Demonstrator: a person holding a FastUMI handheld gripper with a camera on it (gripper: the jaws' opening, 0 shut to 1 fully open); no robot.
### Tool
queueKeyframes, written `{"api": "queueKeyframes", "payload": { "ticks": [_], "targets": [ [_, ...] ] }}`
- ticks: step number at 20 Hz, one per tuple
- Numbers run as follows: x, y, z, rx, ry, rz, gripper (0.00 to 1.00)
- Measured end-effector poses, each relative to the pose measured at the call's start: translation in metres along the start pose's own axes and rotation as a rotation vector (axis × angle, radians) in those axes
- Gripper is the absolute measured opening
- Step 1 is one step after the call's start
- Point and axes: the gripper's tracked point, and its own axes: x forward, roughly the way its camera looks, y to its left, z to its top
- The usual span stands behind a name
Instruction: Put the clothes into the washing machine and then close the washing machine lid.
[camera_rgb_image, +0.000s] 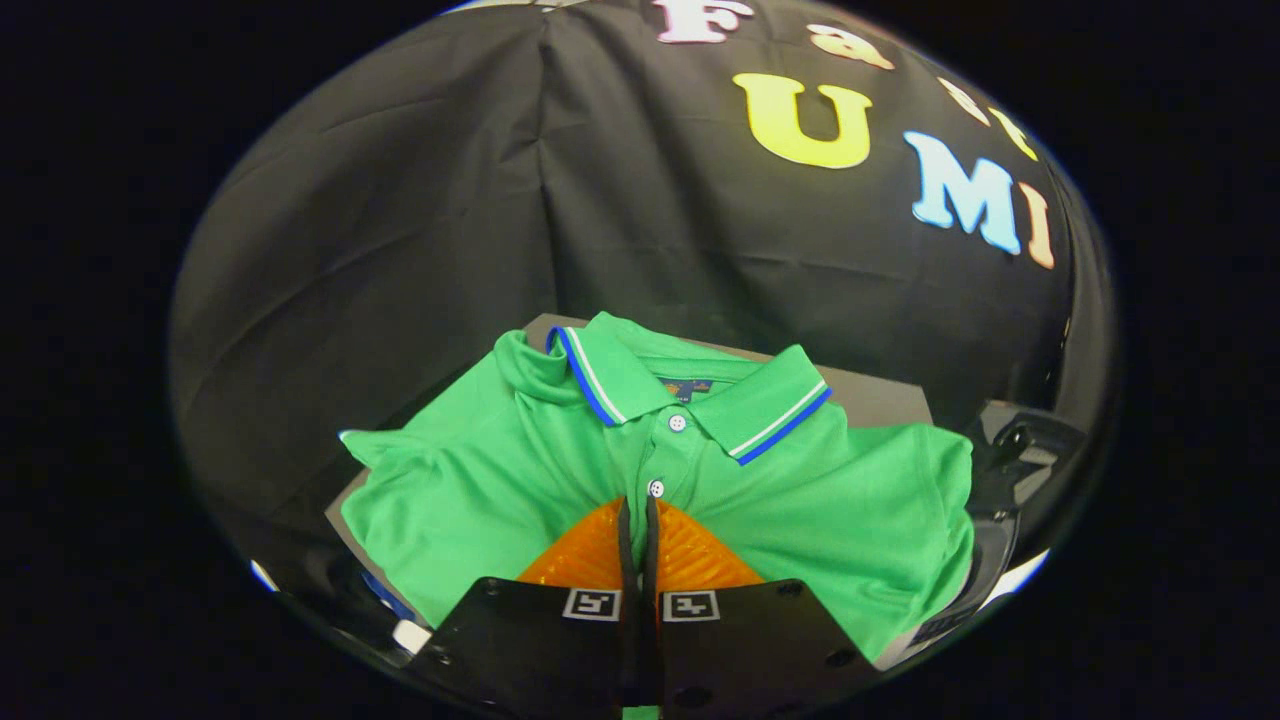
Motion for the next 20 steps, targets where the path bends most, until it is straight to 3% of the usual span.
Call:
{"api": "queueKeyframes", "payload": {
  "ticks": [5,13,20],
  "targets": [
    [-0.018,-0.002,0.03,0.05,-0.057,0.047,0.02],
    [-0.104,-0.015,0.127,0.062,-0.294,0.083,0.02],
    [-0.183,-0.038,0.185,0.078,-0.484,0.111,0.01]
  ]
}}
